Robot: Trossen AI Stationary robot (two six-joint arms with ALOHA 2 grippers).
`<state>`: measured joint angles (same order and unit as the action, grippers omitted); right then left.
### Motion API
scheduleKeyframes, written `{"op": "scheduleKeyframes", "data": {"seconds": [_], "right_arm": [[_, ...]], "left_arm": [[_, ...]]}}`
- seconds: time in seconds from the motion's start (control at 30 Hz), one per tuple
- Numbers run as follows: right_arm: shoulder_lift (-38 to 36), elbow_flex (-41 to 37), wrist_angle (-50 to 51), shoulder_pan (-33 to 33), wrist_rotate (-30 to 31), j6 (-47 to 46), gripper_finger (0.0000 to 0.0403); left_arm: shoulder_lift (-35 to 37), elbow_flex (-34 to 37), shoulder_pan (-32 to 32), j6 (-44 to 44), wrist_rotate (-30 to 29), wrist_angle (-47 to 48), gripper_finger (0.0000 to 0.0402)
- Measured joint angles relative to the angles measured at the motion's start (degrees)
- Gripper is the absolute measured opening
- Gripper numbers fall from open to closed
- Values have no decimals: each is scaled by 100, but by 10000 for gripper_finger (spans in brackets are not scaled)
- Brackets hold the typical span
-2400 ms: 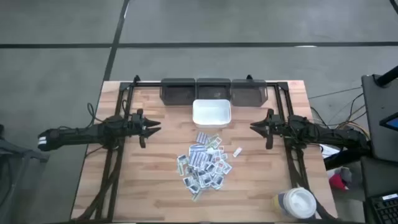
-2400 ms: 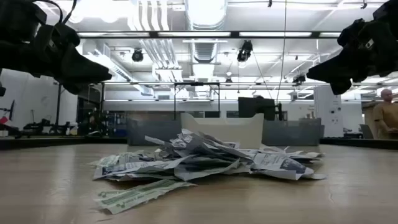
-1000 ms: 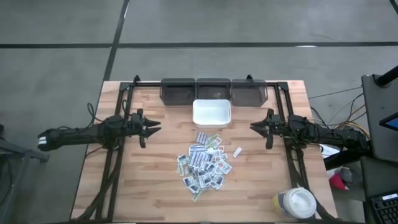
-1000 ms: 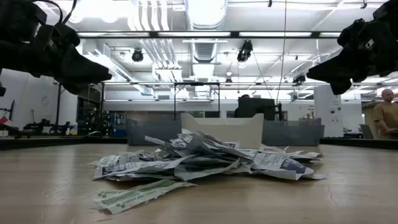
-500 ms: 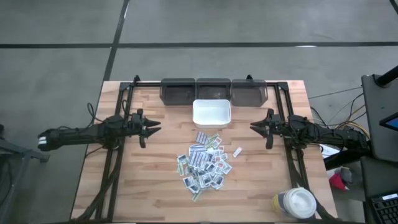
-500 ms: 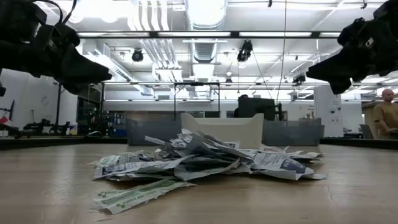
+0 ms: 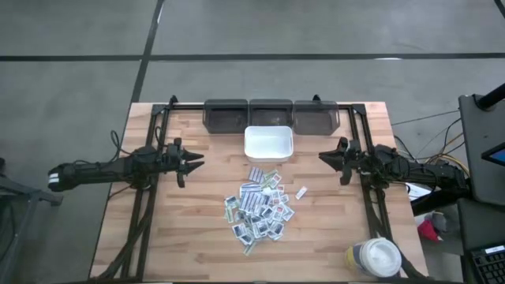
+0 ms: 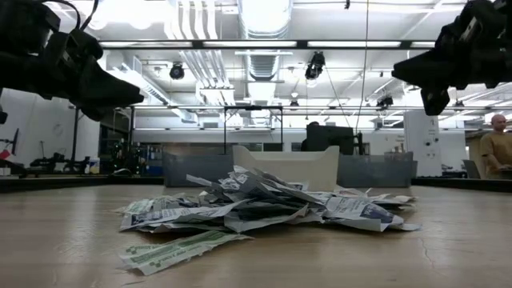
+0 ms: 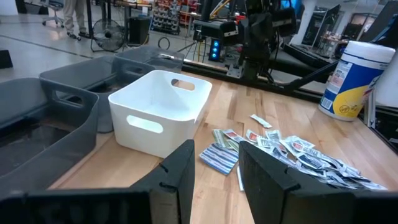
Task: Pick & Place First Aid Supplies
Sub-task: Put the green bandage pack into the right gray bin
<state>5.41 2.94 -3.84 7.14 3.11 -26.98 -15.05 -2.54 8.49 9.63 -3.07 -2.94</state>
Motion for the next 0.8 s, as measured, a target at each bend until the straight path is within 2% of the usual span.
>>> {"op": "scheduleKeyframes", "data": {"seconds": [0.2,0.37,0.53,0.63,0.8], "right_arm": [[214,103,48,-14,-327,-989,44],[1067,737,346,-174,-751,-1294,43],[2456,2034,2460,-419,-1014,-1290,43],[3372,2832,3690,-542,-1077,-984,43],[4610,3803,4534,-590,-1088,-199,43]], "left_arm": [[0,1,-1,-13,-1,0,120],[0,-1,-2,-15,0,-2,119],[0,1,-1,98,0,0,120],[0,0,-1,188,0,0,120],[0,2,-2,196,0,0,120]]}}
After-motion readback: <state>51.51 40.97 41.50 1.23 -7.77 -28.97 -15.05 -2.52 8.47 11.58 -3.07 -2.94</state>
